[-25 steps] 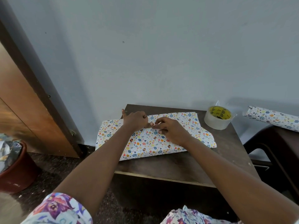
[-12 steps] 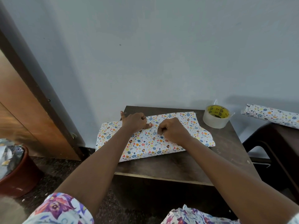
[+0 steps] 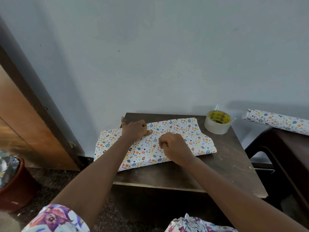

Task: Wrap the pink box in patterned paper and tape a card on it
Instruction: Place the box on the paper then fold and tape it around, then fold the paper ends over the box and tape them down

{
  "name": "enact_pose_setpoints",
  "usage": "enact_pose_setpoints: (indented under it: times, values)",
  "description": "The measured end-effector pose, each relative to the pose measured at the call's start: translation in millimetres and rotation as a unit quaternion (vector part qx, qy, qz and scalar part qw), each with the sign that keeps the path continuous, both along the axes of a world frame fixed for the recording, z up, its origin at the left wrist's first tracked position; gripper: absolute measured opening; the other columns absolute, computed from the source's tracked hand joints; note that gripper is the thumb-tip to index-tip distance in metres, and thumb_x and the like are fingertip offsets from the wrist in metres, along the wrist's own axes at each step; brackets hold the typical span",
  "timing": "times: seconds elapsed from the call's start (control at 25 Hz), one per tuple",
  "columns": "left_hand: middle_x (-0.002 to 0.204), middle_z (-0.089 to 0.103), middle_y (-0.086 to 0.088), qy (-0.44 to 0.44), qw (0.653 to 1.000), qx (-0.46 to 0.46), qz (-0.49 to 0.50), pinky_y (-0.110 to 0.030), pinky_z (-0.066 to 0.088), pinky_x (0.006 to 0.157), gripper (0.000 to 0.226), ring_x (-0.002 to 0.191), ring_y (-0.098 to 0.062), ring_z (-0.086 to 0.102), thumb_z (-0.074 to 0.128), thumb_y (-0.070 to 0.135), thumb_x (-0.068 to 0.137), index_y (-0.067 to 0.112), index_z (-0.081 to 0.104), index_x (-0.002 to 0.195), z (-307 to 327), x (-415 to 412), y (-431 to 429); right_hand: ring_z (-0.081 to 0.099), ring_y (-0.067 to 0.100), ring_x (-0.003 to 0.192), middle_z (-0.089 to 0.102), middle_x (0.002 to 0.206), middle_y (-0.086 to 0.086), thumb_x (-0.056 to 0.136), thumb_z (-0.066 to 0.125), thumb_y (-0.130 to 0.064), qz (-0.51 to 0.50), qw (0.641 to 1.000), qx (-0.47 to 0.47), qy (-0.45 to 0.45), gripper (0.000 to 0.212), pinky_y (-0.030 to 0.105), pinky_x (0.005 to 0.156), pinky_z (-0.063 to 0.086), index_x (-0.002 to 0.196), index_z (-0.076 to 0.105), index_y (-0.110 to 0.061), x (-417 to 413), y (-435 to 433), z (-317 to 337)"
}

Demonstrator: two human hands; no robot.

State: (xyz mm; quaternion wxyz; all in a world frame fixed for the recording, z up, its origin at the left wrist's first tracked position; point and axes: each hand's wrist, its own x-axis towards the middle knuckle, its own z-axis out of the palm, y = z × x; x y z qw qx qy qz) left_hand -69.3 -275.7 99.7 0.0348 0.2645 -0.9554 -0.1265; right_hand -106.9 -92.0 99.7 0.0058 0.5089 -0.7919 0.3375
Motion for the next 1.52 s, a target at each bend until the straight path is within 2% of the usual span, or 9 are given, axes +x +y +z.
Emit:
enact_pose_setpoints:
  times: [0.32, 0.48, 0.64, 0.72, 0.84, 1.0, 1.2, 1.36, 1.52]
  values:
    - [0.091, 0.067, 0.002, 0.058, 0.988, -0.140, -0.014, -0.057, 0.001, 0.113, 0.022, 0.100, -0.018, 0.063, 0.033, 0.021, 0.099, 0.021, 0.043, 0.119, -13, 15, 14, 0.013, 0.017, 0.145, 0.015, 0.157, -0.005, 0.099, 0.017, -0.051, -0.016, 0.944, 0.316, 0.096, 0.056, 0.043, 0.116, 0.011, 0.150, 0.015, -0.025, -14, -6, 2]
    - [0.095, 0.068, 0.000, 0.089, 0.989, -0.118, 0.010, -0.054, -0.002, 0.114, 0.031, 0.106, -0.019, 0.060, 0.035, 0.015, 0.097, 0.020, 0.039, 0.128, -16, 15, 16, 0.033, 0.024, 0.137, 0.036, 0.149, 0.008, 0.102, 0.022, -0.038, -0.170, 0.965, 0.194, 0.056, 0.050, 0.036, 0.113, 0.023, 0.141, 0.038, -0.012, -14, -2, 6]
    - [0.127, 0.056, -0.004, 0.064, 0.995, -0.071, 0.037, -0.057, -0.005, 0.113, 0.036, 0.130, -0.020, 0.043, 0.032, 0.020, 0.099, 0.020, 0.032, 0.134, -19, 13, 13, 0.018, 0.017, 0.144, 0.027, 0.154, 0.004, 0.093, 0.008, -0.057, 0.076, 0.974, 0.193, 0.095, 0.071, 0.037, 0.117, 0.007, 0.149, 0.022, -0.016, 13, -2, 0]
    - [0.144, 0.040, -0.005, 0.021, 0.996, -0.075, 0.042, -0.059, -0.002, 0.112, 0.040, 0.139, -0.022, 0.028, 0.029, 0.025, 0.100, 0.017, 0.029, 0.139, -18, 14, 11, 0.043, 0.016, 0.132, 0.049, 0.140, 0.003, 0.099, 0.027, -0.045, 0.010, 0.994, -0.048, 0.100, 0.054, 0.040, 0.113, 0.027, 0.142, 0.037, -0.015, 18, 2, -4]
    - [0.137, 0.049, -0.004, -0.012, 0.996, -0.076, 0.044, -0.062, 0.000, 0.111, 0.037, 0.133, -0.025, 0.037, 0.026, 0.026, 0.100, 0.015, 0.037, 0.134, -9, 13, 13, 0.043, 0.020, 0.129, 0.050, 0.139, 0.000, 0.091, 0.056, -0.022, -0.352, 0.887, -0.282, -0.099, 0.054, 0.040, 0.107, 0.033, 0.142, 0.037, -0.016, 41, 8, -2]
    - [0.133, 0.049, -0.006, -0.104, 0.990, -0.053, 0.084, -0.061, 0.011, 0.111, 0.036, 0.129, -0.028, 0.039, 0.028, 0.031, 0.098, 0.016, 0.043, 0.128, 0, 17, 9, 0.043, 0.032, 0.118, 0.038, 0.133, 0.013, 0.084, 0.066, -0.023, -0.515, 0.702, -0.133, -0.473, 0.064, 0.040, 0.090, 0.041, 0.137, 0.033, -0.011, 61, 3, 7]
    - [0.093, 0.050, -0.009, -0.120, 0.971, 0.194, 0.074, -0.026, 0.036, 0.075, 0.029, 0.095, -0.023, 0.053, 0.027, 0.018, 0.102, 0.004, 0.051, 0.093, 21, 33, 2, 0.054, 0.035, 0.111, 0.051, 0.127, 0.020, 0.080, 0.073, -0.026, -0.428, 0.690, -0.127, -0.570, 0.062, 0.043, 0.090, 0.049, 0.127, 0.046, 0.003, 28, -27, 6]
    - [0.150, 0.030, -0.015, -0.069, 0.932, 0.334, 0.122, -0.036, 0.027, 0.109, 0.057, 0.136, -0.029, 0.032, 0.029, 0.041, 0.101, 0.000, 0.032, 0.142, 27, 45, 2, 0.059, 0.036, 0.104, 0.061, 0.110, 0.022, 0.083, 0.069, -0.012, -0.338, 0.681, -0.174, -0.626, 0.036, 0.043, 0.087, 0.052, 0.113, 0.056, 0.003, 14, -28, 14]
    - [0.145, 0.039, -0.014, 0.027, 0.890, 0.440, 0.117, -0.042, 0.031, 0.109, 0.062, 0.130, -0.033, 0.041, 0.036, 0.052, 0.095, 0.007, 0.039, 0.138, 30, 52, 1, 0.060, 0.029, 0.092, 0.060, 0.105, 0.014, 0.086, 0.064, -0.007, -0.315, 0.713, -0.236, -0.580, 0.022, 0.046, 0.085, 0.053, 0.104, 0.056, 0.000, 2, -23, 37]
